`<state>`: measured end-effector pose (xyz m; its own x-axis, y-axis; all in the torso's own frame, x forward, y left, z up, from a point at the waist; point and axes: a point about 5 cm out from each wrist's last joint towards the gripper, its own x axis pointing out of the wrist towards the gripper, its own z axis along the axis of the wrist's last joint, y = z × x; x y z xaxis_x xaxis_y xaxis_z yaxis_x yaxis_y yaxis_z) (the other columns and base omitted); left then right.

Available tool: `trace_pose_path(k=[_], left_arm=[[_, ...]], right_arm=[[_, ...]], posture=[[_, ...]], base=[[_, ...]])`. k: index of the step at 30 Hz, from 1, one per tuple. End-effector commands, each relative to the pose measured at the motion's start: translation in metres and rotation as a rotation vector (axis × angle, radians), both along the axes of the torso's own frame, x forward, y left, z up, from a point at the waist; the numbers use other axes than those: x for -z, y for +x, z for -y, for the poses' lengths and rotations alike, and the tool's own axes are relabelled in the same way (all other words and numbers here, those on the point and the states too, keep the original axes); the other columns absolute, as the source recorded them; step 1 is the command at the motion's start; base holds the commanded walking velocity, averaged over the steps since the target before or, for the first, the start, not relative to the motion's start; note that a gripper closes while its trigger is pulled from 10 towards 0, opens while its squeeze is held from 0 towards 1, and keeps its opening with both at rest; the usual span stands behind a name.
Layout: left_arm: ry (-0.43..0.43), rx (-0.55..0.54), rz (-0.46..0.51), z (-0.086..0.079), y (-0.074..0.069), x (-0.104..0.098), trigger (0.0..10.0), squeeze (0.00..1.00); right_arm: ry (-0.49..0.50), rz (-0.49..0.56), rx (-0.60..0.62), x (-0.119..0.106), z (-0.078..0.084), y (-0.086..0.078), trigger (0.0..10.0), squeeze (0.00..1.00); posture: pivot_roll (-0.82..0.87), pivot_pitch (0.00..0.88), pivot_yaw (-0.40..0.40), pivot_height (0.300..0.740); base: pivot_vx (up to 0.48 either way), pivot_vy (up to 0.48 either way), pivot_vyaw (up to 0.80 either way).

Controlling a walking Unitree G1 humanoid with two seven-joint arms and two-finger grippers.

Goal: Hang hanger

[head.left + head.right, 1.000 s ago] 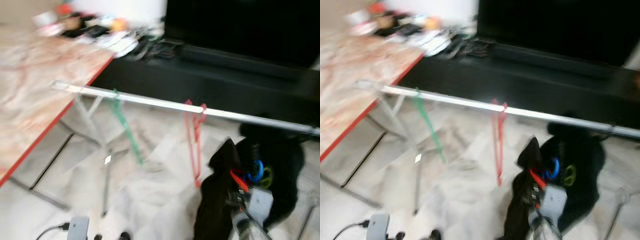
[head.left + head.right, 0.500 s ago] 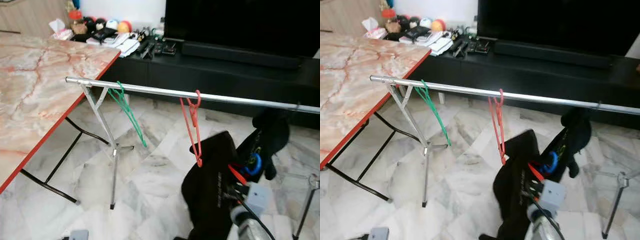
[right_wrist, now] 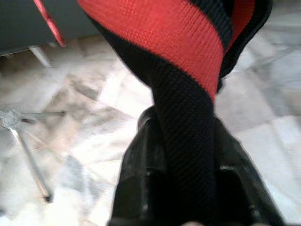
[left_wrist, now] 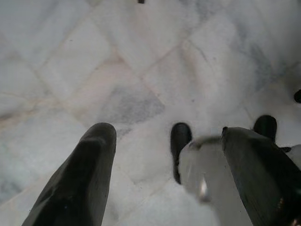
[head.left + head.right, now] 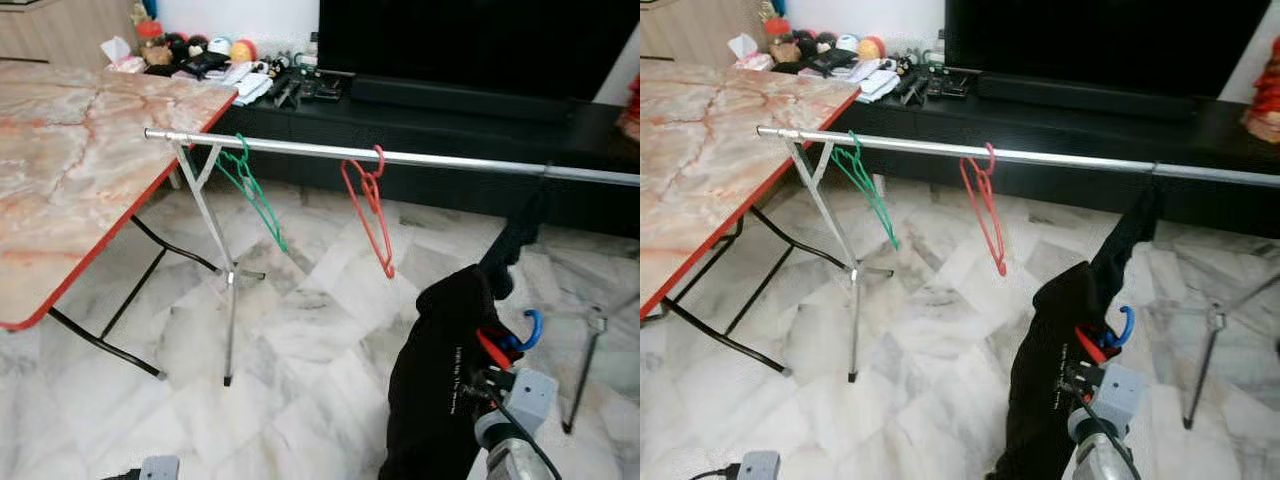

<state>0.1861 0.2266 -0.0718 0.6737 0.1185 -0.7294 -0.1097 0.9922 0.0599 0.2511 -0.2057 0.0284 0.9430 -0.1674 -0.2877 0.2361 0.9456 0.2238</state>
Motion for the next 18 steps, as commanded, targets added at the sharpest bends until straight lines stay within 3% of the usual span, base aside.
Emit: trace_pose_path(k=[1, 9, 18], left_arm=[[-0.003, -0.017, -0.03, -0.0013, -0.0094, 0.0047, 10.0, 0.0], [-0.012, -0.037, -0.049, -0.0008, -0.0134, 0.0071, 10.0, 0.0], [-0.001, -0.01, -0.059, -0.005, -0.011, 0.0053, 10.0, 0.0]], right_arm=[[0.003, 0.03, -0.003, -0.0042, -0.0023, 0.0038, 10.0, 0.0], [0.01, 0.032, -0.003, -0.0037, -0.0036, 0.0083, 10.0, 0.0], [0.026, 0.036, 0.01, -0.0006, -0.0091, 0.0083, 10.0, 0.0]], posture=[[0.07, 0.14, -0.067, 0.74], [0.07, 0.138, -0.063, 0.74], [0.05, 0.114, -0.031, 0.74]], base=[[-0.259, 0.0, 0.0], [0.0, 0.0, 0.0], [0.0, 0.48, 0.0]])
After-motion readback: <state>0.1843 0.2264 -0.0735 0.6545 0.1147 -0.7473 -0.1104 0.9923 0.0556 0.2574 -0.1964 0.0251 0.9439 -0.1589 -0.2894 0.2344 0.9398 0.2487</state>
